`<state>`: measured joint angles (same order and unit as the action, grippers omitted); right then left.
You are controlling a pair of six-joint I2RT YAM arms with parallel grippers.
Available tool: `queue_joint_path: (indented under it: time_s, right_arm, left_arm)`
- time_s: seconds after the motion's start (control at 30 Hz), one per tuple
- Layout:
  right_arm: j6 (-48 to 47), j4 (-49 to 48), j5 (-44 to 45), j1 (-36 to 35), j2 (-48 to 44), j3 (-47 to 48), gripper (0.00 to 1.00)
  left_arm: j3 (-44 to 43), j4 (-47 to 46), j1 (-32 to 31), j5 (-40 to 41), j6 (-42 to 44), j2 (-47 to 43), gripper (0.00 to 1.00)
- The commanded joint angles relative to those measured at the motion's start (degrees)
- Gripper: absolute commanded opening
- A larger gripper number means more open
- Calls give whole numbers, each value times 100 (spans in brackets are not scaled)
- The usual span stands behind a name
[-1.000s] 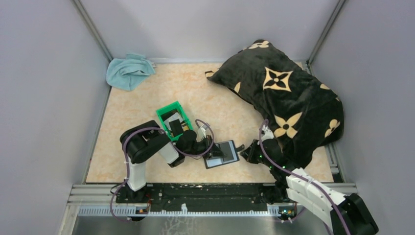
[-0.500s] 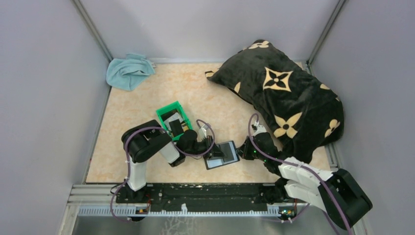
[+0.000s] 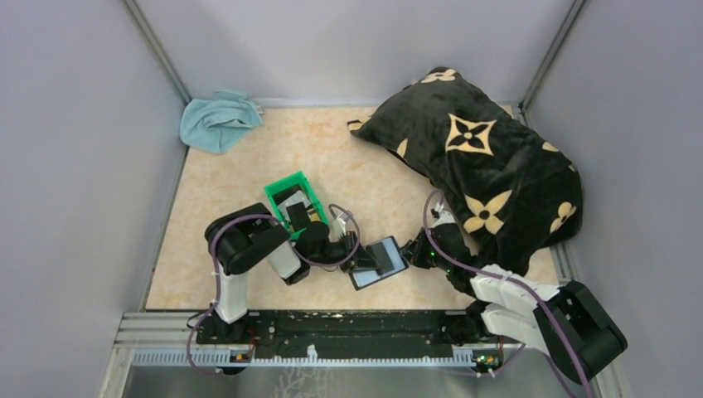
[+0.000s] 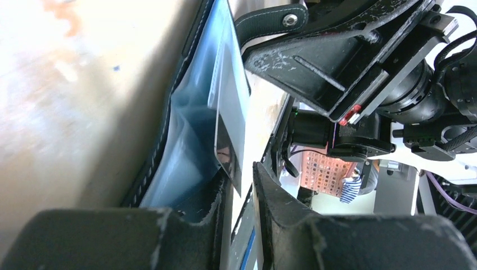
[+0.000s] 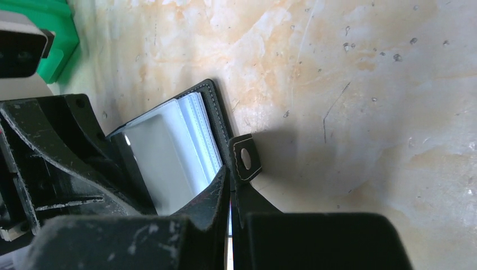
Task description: Take the credit cards out of the card holder
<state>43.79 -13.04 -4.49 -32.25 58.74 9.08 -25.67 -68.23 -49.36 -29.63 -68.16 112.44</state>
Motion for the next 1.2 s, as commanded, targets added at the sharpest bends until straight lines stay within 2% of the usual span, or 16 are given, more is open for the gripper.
queue_joint_path:
  time_s: [0.0,0.43,0.57,0.73,0.93,1.17]
  right_arm:
    - [76,91,331,161,114,44,0]
    - [33,260,175,237,241,293,0]
    - [3,308,107,237,249,346,0]
    - [-19,339,11,237,251,381,0]
    - [-36,541,72,237,152,442,0]
    - [-53,624,73,245,160,546,0]
  left_arm:
    - [290,-603,181,-112,-87,-140,25]
    - [417,-534,410,-231,-75,-248,19]
    - [231,-569,410,-239,-162,-93,14]
    - [-2,-378,410,-215,-81,50,0]
    - [146,-431,423,-178,-183,-90,0]
    - [526,1014,780,-50,576,-1061,0]
